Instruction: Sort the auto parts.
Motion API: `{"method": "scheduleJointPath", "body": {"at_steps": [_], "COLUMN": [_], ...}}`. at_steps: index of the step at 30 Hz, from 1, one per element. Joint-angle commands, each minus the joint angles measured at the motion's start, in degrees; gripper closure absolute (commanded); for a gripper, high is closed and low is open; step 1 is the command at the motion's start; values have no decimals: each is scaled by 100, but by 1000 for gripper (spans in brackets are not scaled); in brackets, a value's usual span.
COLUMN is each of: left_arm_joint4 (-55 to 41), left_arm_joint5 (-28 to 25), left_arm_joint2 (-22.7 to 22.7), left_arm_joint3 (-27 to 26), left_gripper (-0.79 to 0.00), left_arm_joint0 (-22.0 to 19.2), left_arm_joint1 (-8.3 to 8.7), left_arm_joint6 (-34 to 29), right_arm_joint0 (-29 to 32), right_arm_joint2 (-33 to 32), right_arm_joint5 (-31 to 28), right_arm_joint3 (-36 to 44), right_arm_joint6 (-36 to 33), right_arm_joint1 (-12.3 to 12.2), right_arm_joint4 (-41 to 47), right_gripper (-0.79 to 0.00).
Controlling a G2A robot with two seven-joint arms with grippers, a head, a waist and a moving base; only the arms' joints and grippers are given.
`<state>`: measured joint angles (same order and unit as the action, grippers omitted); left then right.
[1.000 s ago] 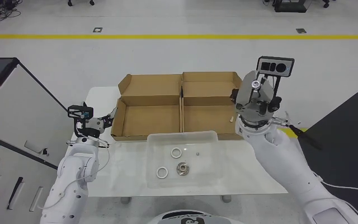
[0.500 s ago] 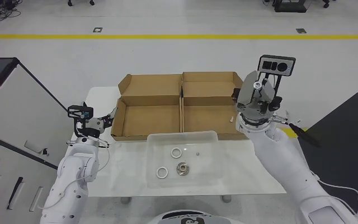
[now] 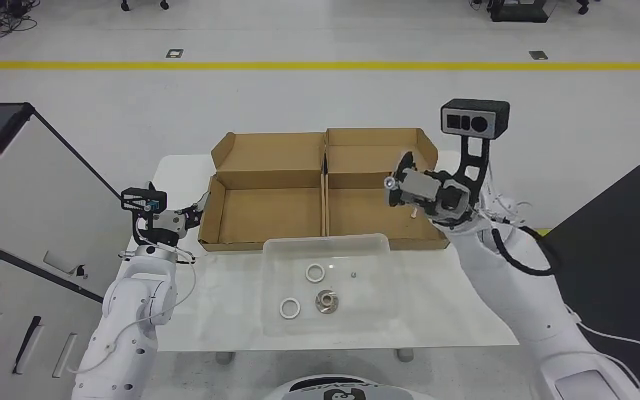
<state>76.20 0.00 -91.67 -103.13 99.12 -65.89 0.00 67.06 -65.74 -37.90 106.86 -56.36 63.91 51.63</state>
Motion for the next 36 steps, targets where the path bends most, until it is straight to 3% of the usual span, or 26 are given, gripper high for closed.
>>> {"method": "scheduleJointPath", "body": {"at_steps": [1,20,36], "left_arm_joint4": [0,0,0], "left_arm_joint5": [0,0,0], "left_arm_joint2": [0,0,0], "left_arm_joint3": [0,0,0], "left_gripper": [-785,-785,-785], "left_arm_joint0": [0,0,0], "left_arm_joint1": [0,0,0], "left_arm_joint6": [0,0,0], "right_arm_joint0": [40,264,264], "right_arm_joint2": [-11,129,129], "right_arm_joint5": [-20,-476,-476], "right_arm_joint3": [27,113,113], "right_arm_joint6": [14,-363,-363], "right_arm_joint1": [12,271,271], "right_arm_joint4": [38,2115,2115], "right_gripper": [0,0,0]}}
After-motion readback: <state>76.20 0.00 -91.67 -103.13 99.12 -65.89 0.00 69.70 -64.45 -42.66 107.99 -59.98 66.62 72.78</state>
